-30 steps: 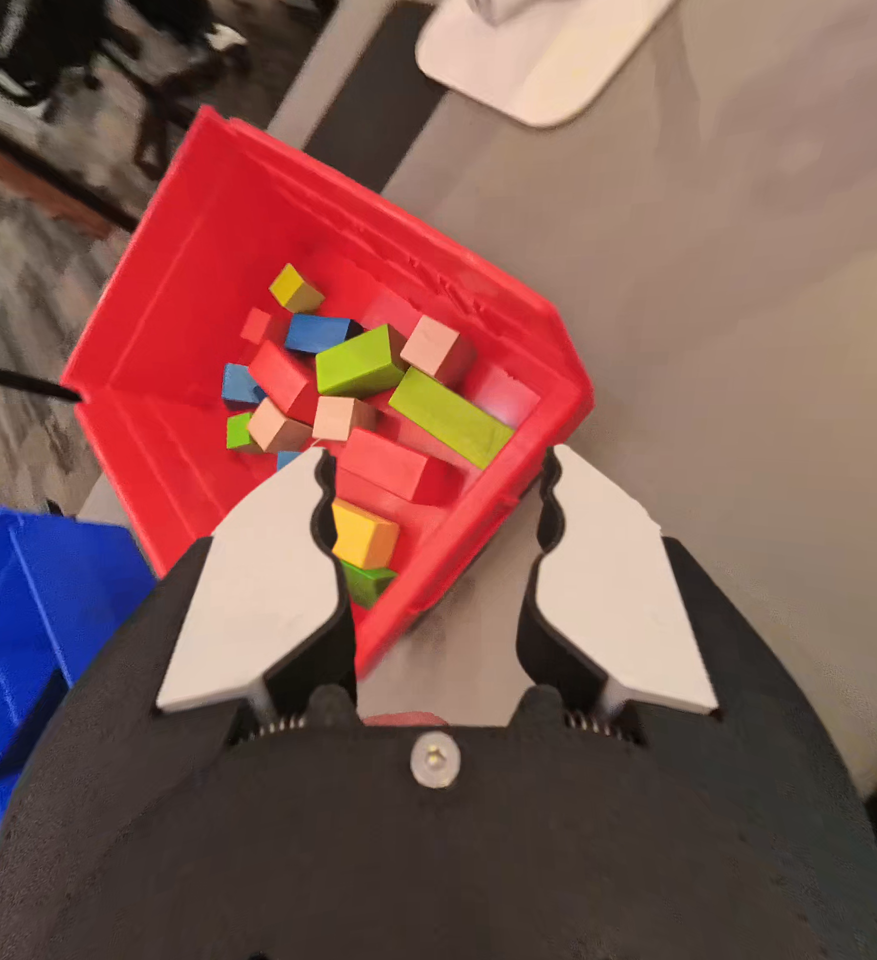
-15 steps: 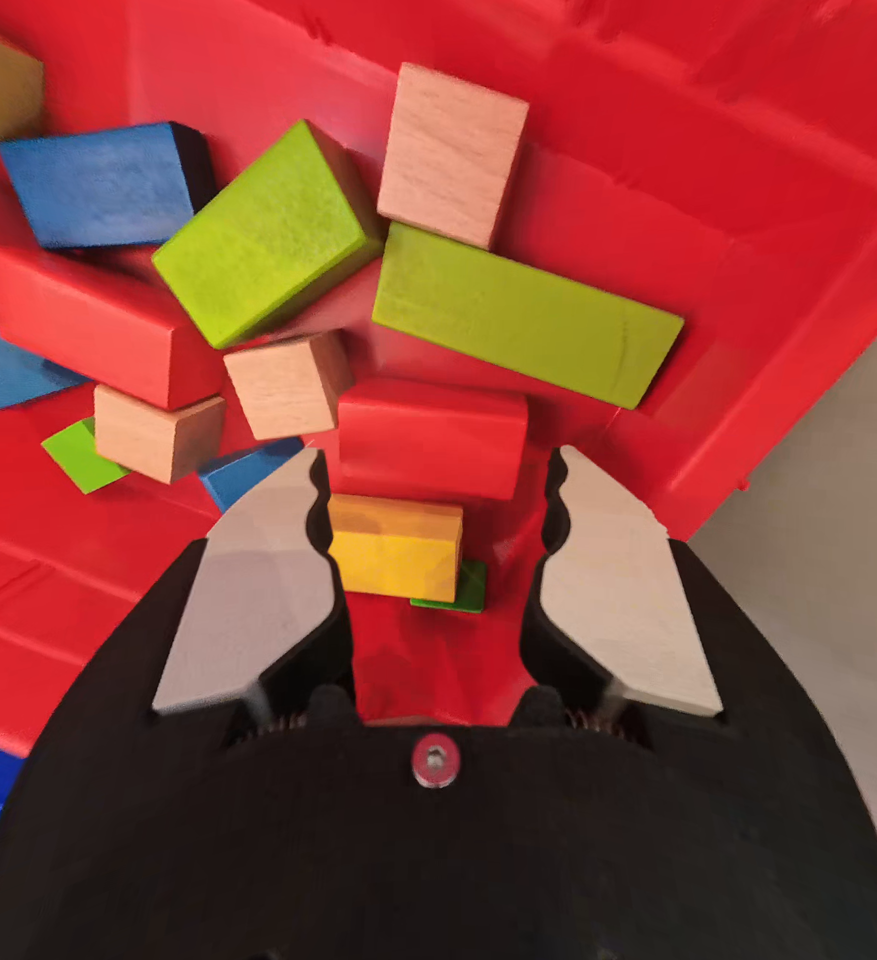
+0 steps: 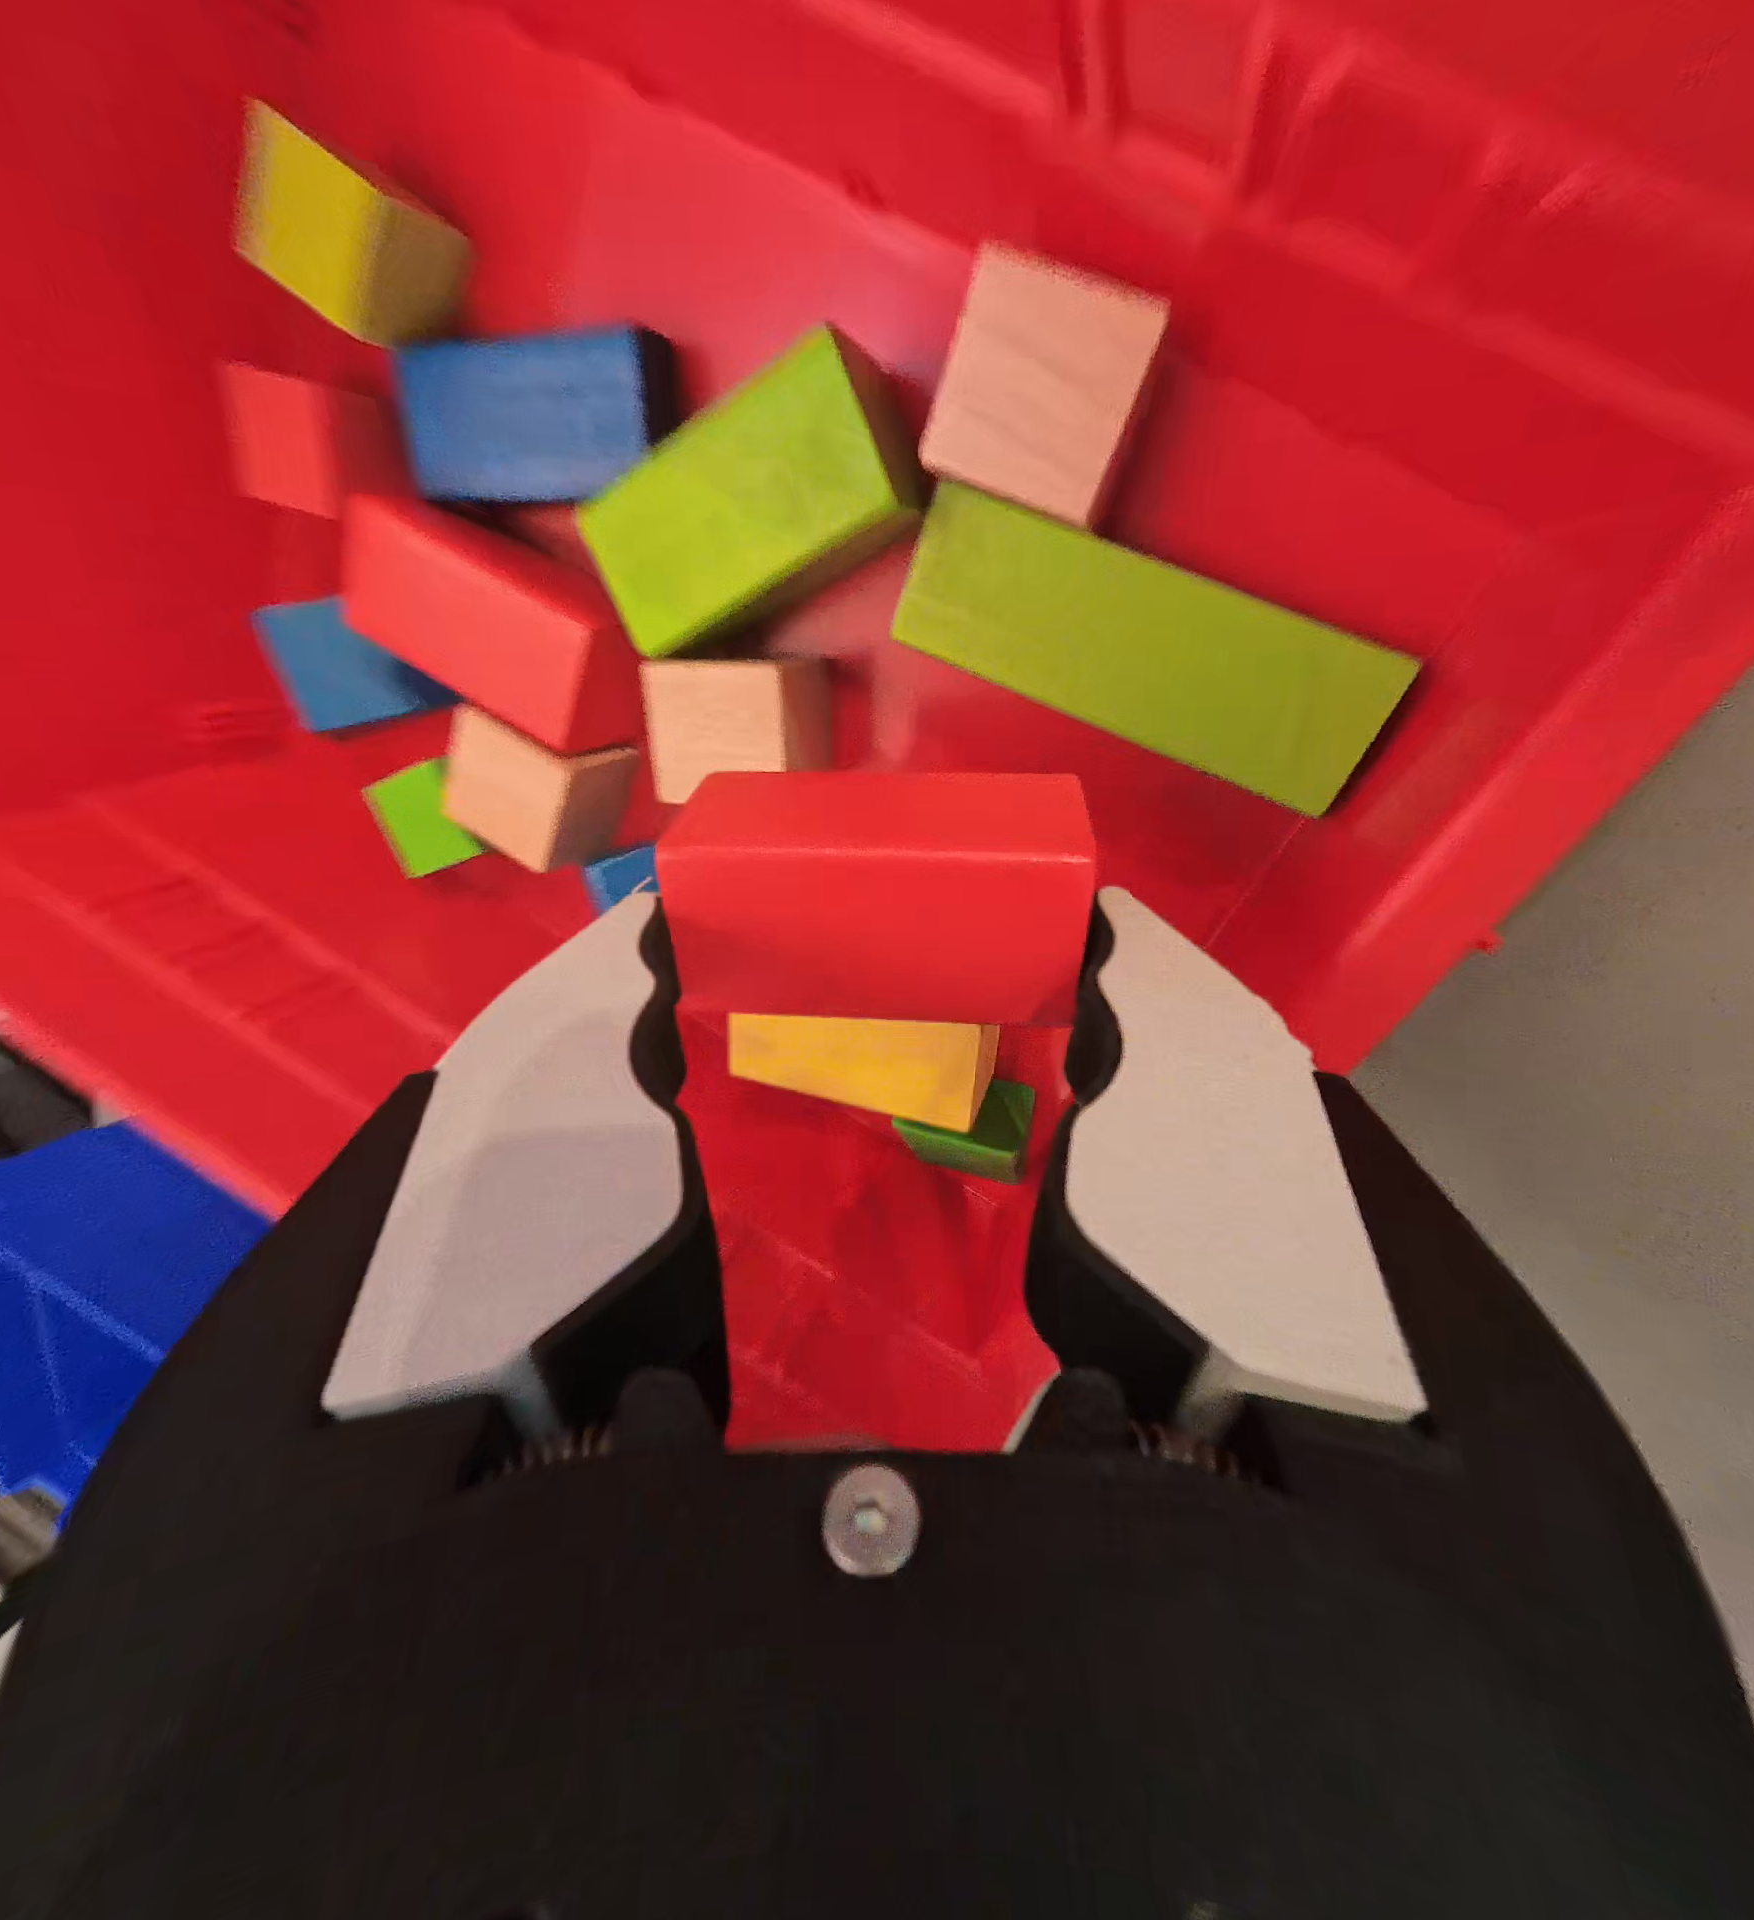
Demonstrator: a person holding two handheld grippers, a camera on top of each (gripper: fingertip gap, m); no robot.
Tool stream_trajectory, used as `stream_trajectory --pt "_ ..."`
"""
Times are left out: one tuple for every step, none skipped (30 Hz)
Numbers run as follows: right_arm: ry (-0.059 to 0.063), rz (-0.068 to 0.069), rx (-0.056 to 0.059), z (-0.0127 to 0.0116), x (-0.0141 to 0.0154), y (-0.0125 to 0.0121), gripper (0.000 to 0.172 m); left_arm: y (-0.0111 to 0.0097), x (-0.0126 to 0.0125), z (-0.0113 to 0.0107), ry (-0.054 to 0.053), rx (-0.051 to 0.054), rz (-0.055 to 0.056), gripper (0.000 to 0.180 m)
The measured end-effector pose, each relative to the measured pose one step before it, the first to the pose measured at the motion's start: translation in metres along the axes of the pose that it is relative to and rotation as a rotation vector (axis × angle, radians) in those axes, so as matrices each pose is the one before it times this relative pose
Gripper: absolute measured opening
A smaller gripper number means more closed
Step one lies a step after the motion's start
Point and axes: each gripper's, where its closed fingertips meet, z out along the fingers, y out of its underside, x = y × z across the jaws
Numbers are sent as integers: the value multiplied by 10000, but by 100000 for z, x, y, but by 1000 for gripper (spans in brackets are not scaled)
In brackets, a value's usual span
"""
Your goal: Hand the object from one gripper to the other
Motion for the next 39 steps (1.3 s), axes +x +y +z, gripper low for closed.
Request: stream_trajectory --pt "-150 34 277 -439 -286 -826 52 -845 -119 -1479 -332 726 -133 73" --pt "-347 196 319 -426 -552 -1011 52 -1435 172 -1609 -311 916 21 73" --pt "-557 341 346 -381 -864 -1164 53 -1934 501 -1606 -237 997 139 73" --pt "-705 405 396 -289 -1178 -1313 52 -2322 569 -1460 -299 1024 194 73" --pt "-751 412 395 -119 -1349 -1335 51 -2600 739 -1197 -251 1005 242 73" --pt "-727 430 337 121 -1352 -1220 51 -2800 1036 -862 -114 1010 303 73" --pt "-691 452 282 320 -1261 -1097 52 -2737 1127 -441 -65 917 331 73" --pt "-717 451 240 475 -1228 -960 55 -2469 1038 0 -95 718 307 73" --pt "-702 416 184 550 -1144 -798 57 -2269 1256 333 80 600 290 73" --pt "-564 382 114 585 -868 -587 59 -2057 1346 561 143 520 387 73" --pt "-504 367 76 568 -696 -413 63 -1695 925 673 -73 349 477 73" --pt "-566 361 105 523 -699 -350 65 -1470 927 705 76 279 352 73" --pt "-527 367 77 507 -563 -196 65 -1419 874 671 176 361 160 73" --pt "-374 313 -37 464 -309 28 66 -1177 739 683 195 331 70 72" --pt "-256 175 -48 346 -170 102 65 -822 463 637 97 208 73 73" --pt "-292 137 18 244 -230 47 64 -533 221 578 38 146 14 73" --pt "-333 207 66 135 -243 -3 61 -386 146 535 67 157 -88 73" --pt "-117 199 92 33 80 -35 57 -195 183 523 106 68 -55 73" --pt "121 101 77 -102 444 -17 55 -15 89 500 12 -39 70 73" --pt "43 55 57 -232 394 32 50 81 50 427 26 -112 44 72" --pt "-213 142 118 -310 152 -38 43 -24 73 313 111 -51 -29 73" --pt "-362 291 189 -277 -30 -142 40 -147 -36 204 59 16 -30 73" --pt "-208 328 98 -148 116 -39 40 -90 -60 218 -6 -33 57 72" --pt "-78 149 -50 31 163 157 44 14 67 277 51 -96 144 72" --pt "-118 14 -70 102 -2 152 45 3 104 279 48 -74 153 72" --pt "-151 24 -47 118 -132 103 45 -27 -49 262 -52 -18 98 73" --pt "-157 -16 -63 129 -218 100 43 -78 -10 201 -1 65 13 73" --pt "-116 -88 10 33 -254 -21 39 -87 43 171 66 80 -73 73" --pt "-77 -65 44 -58 -201 -87 38 -202 -107 15 -49 157 -33 72" --pt "-81 -29 -58 -35 -231 51 38 -221 -12 -18 -5 125 10 72" --pt "9 -120 -61 -70 -169 59 37 -239 56 -9 6 101 32 72" --pt "103 -158 -18 -65 -73 -2 36 -117 13 19 -44 17 81 72" --pt "98 -68 4 -76 -68 -29 35 -51 -38 46 -89 -18 125 72" --pt "118 -58 27 -73 -57 -70 34 -99 -22 63 -71 18 54 72" --pt "149 -124 36 -76 -85 -103 34 -84 -78 67 -62 1 15 72" --pt "153 -162 30 -99 -167 -164 34 -153 -102 62 -66 52 36 72" --pt "224 -193 48 -192 -178 -279 34 -208 -157 73 -53 71 -117 73" --pt "340 -223 85 -374 -162 -458 34 -205 -277 79 -33 62 -362 74" --pt "379 -251 94 -580 -230 -608 34 -332 -628 0 -169 143 -467 81"
